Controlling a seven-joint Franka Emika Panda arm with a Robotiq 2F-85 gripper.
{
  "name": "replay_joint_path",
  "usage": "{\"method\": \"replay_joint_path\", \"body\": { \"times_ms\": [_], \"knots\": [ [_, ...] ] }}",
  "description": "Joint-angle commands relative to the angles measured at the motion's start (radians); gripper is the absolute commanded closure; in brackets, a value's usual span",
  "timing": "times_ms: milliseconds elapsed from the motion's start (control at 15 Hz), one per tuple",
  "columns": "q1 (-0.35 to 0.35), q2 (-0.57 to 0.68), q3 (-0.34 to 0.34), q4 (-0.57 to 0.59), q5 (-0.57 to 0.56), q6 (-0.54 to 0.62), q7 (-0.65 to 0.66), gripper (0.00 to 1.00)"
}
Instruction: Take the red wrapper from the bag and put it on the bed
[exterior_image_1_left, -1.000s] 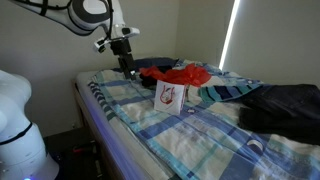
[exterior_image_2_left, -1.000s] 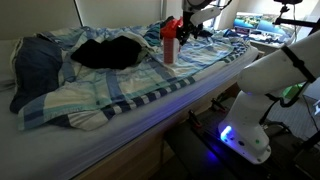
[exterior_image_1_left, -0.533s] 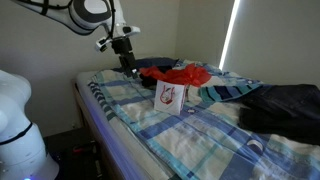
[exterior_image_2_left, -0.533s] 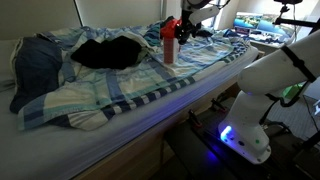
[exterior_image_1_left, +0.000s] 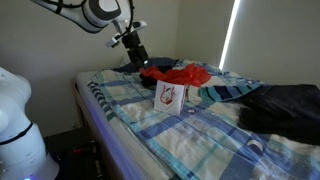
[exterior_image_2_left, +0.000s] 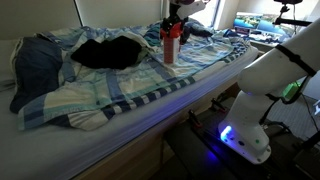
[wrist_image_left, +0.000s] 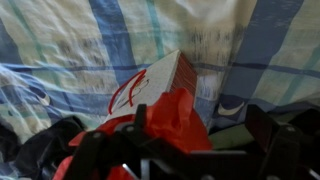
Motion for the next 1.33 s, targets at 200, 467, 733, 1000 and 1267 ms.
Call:
{"method": "replay_joint_path", "body": {
  "times_ms": [200,467,733,1000,1267],
  "knots": [
    [-0.004,0.11,0.001,0.143,-0.14,0.001,0.044,0.0],
    [-0.006,0.164,-0.026,0.162,-0.16,0.004,0.042,0.0],
    [-0.004,0.205,-0.06,0.168,-0.152,0.0,0.043,0.0],
    [0.0,0.234,-0.088,0.172,-0.143,0.004,0.039,0.0],
    [0.006,0.239,-0.101,0.17,-0.141,0.014,0.035,0.34]
  ]
}}
